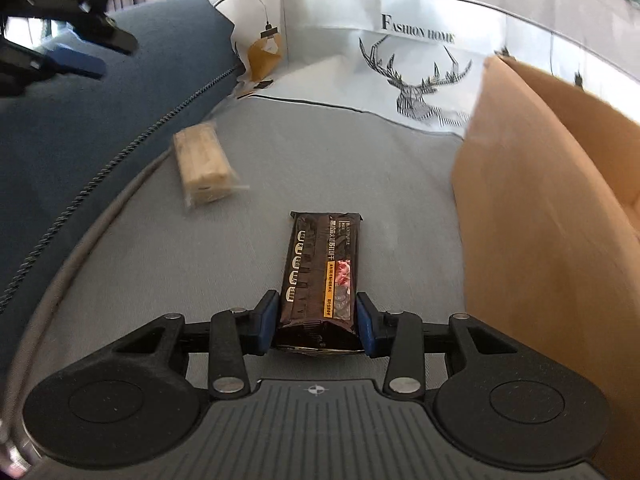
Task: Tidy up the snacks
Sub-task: 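Grasp the dark chocolate bar with the right gripper while the left gripper grasps the cream wafer bar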
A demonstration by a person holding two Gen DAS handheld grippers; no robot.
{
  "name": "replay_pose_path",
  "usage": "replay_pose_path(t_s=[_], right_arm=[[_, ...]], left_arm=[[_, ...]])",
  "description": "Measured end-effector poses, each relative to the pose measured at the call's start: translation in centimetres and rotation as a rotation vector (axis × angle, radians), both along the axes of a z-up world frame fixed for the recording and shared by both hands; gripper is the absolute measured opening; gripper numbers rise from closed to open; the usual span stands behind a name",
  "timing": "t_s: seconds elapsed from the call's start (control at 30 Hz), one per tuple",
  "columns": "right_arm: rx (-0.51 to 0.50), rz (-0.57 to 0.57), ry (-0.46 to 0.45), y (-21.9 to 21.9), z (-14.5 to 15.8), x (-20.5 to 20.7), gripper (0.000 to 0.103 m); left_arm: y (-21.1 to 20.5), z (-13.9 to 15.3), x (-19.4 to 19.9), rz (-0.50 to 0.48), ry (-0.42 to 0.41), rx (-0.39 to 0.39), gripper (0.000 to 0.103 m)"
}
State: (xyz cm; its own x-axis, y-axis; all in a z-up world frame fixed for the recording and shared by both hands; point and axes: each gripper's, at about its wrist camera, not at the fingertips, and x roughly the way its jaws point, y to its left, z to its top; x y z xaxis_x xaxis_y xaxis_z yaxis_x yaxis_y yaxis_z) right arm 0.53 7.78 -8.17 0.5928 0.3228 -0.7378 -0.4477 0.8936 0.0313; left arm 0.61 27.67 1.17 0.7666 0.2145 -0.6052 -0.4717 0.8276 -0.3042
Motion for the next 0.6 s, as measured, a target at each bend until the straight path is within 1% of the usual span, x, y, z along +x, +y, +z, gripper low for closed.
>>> replay_pose_path(t_s=[0.1,0.13,0.17,0.2,0.27,0.3,0.4,0.47,0.5,0.53,0.6], right_arm=[[0.015,0.01,0.001,-0.9,0.2,-1.1,0.043],[0.038,0.001,0.011,-1.2,0.2,-1.1,0.043],[0.059,-0.007,0.014,-1.4,0.3,-1.0,0.045],[0.068,-0.008,0.013,-1.4,0.3,-0.9,0.047],[0.065,-0.023,0.015,-1.4,0.0,-0.6,0.059],[0.074,-0.038,0.028,-1.5,-0.1,-0.4,0.059],[0.102,-0.06,0.079,-1.4,-0.8,0.4,0.059],[0.083,-0.048,0.066,-1.0,-0.9,0.3,0.059],[0.076,-0.036,0.06,-0.8,-1.0,0.2,0.059],[0.073,-0.028,0.056,-0.6,-1.0,0.2,0.057],[0.056,-0.023,0.045,-0.4,-1.0,0.2,0.049]], left_arm=[[-0.5,-0.5,0.5,-0.023,0.031,-0.001,0.031],[-0.8,-0.7,0.8,-0.035,0.044,-0.001,0.034],[-1.0,-1.0,1.0,-0.044,0.058,0.003,0.036],[-1.3,-1.1,1.2,-0.05,0.072,0.01,0.036],[-1.8,-1.6,1.7,-0.067,0.098,0.018,0.041],[-2.0,-1.9,2.0,-0.071,0.111,0.019,0.045],[-2.5,-2.8,2.8,-0.075,0.155,0.014,0.048],[-3.0,-3.2,3.3,-0.076,0.178,0.015,0.05],[-3.2,-3.4,3.6,-0.077,0.183,0.016,0.052],[-3.4,-3.5,3.8,-0.077,0.19,0.02,0.056],[-3.9,-3.8,4.4,-0.074,0.203,0.034,0.061]])
